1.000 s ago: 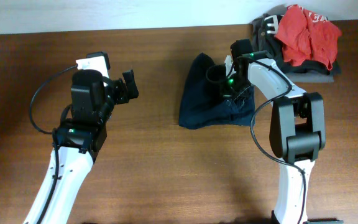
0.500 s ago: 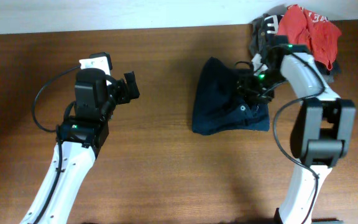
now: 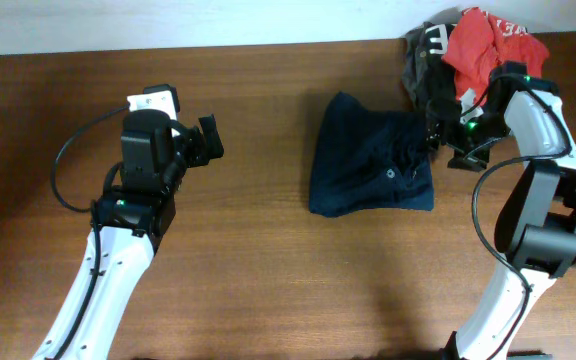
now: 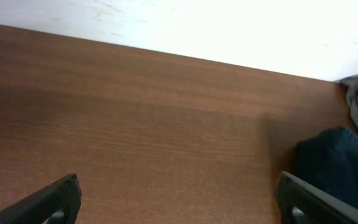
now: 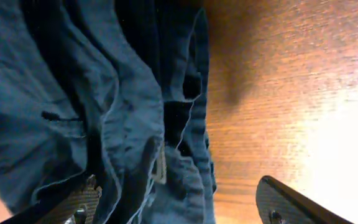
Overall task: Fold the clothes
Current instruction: 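Grasp the folded shorts with the right gripper and lift them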
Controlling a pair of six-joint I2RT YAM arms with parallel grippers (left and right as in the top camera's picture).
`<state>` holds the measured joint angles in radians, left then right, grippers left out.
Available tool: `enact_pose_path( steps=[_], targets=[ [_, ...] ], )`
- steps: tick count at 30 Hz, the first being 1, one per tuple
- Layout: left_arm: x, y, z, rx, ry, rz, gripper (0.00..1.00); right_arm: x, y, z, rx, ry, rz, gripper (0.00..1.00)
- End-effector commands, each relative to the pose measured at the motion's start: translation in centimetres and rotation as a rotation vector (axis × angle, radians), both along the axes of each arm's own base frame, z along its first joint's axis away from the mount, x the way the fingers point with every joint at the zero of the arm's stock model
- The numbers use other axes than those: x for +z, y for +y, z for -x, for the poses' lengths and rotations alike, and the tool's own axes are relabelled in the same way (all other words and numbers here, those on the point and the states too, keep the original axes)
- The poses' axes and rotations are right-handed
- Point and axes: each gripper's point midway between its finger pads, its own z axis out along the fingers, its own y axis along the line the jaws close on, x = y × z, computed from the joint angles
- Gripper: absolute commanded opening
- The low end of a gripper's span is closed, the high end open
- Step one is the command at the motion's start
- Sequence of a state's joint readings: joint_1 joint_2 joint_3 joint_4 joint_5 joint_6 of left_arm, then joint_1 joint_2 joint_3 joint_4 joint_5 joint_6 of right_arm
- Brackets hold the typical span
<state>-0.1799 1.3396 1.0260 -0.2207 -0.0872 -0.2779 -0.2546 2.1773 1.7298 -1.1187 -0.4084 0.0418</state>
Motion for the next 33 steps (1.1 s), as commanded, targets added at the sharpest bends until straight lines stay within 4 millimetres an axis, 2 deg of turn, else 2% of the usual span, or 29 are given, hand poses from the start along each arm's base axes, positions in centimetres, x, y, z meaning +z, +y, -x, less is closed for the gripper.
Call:
enact_pose_path(
  steps=[1, 6, 12, 14, 16, 19, 21, 25, 27, 28, 31, 33],
  targets=[
    [0.2, 0.5, -0.3, 0.024, -0.005, 0.001, 0.99, -1.0, 1.3, 0.9, 0.031, 0.001, -0.003, 0.87],
    [0.1, 0.5, -0.3, 0.024, -0.004, 0.001, 0.99, -3.4, 3.2, 1.2, 0.004, -0.019, -0.095, 0.89],
    [0.1, 0.5, -0.3, 0.024, -0.004, 0.001, 0.99, -5.4, 7.2, 1.9, -0.038, -0.034, -0.253, 0.87],
    [0.1, 0.5, -0.3, 0.024, -0.003, 0.001, 0.99, -6.0, 8.5, 2.2, -0.032, -0.030, -0.273, 0.80],
    [0.1, 0.5, -0.3, 0.024, -0.002, 0.001, 0.99, -6.3, 10.9, 2.2, 0.012, -0.046, -0.288, 0.52],
    [0.0, 0.5, -0.2, 0.024, 0.000, 0.000, 0.99, -6.2, 12.4, 1.9, 0.054, -0.071, -0.289, 0.18],
    [-0.1, 0.5, -0.2, 0.024, 0.004, 0.000, 0.99, -6.0, 13.1, 1.4, 0.075, -0.102, -0.294, 0.04],
    [-0.3, 0.5, -0.1, 0.024, 0.015, -0.002, 0.99, -4.4, 14.0, 0.2, 0.092, -0.157, -0.373, 0.04],
    [-0.4, 0.5, 0.0, 0.024, 0.021, -0.004, 0.99, -2.0, 14.3, -0.9, 0.098, -0.197, -0.435, 0.04],
    [-0.4, 0.5, 0.0, 0.024, 0.021, -0.004, 0.99, -1.6, 14.3, -1.1, 0.099, -0.203, -0.440, 0.04],
    [-0.4, 0.5, 0.0, 0.024, 0.021, -0.003, 0.99, 1.4, 14.1, -2.3, 0.109, -0.256, -0.439, 0.04],
    [-0.4, 0.5, 0.0, 0.024, 0.020, -0.003, 0.99, 5.6, 14.0, -3.8, 0.085, -0.323, -0.442, 0.04]
  ],
)
